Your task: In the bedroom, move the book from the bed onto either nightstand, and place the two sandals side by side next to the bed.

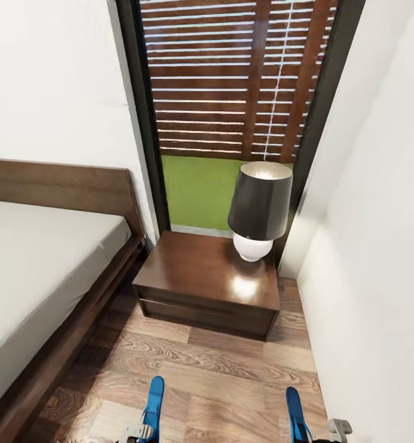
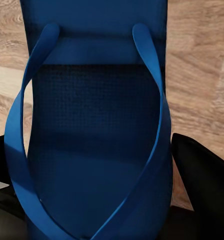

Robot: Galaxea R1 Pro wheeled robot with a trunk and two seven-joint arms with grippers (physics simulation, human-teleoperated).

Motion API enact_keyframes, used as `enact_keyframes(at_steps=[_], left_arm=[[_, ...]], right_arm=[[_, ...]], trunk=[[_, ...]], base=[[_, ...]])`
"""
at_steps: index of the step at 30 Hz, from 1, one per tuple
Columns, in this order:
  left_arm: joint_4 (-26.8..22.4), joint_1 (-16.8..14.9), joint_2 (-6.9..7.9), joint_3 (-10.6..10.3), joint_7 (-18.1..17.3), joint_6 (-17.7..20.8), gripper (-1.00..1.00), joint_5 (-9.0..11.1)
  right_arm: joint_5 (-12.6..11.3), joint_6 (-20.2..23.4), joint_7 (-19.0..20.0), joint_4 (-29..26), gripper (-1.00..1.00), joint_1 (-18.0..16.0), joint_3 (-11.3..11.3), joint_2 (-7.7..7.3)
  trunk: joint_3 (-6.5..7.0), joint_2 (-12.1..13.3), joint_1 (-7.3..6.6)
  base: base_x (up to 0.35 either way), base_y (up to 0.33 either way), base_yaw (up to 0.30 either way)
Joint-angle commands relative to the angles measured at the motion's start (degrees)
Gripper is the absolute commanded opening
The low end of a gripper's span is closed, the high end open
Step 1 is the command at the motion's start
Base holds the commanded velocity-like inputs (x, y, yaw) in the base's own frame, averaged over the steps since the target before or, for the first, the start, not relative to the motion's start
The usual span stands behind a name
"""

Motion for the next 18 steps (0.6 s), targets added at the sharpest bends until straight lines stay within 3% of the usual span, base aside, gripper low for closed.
enact_keyframes(at_steps=[1, 18], left_arm=[[0.1, -0.1, 0.04, -0.4, 0.0, -0.2, -1.00, 0.5], [0.1, 0.0, 0.04, -0.4, 0.0, -0.2, -1.00, 0.4]], right_arm=[[0.4, 0.2, 0.2, -0.1, -1.00, 0.0, -0.5, 0.00], [0.5, 0.2, 0.3, -0.1, -1.00, 0.0, -0.5, 0.00]], trunk=[[-0.04, 0.0, -0.01], [-0.04, 0.0, -0.01]], base=[[0.000, 0.000, 0.281], [0.000, 0.000, 0.281]])
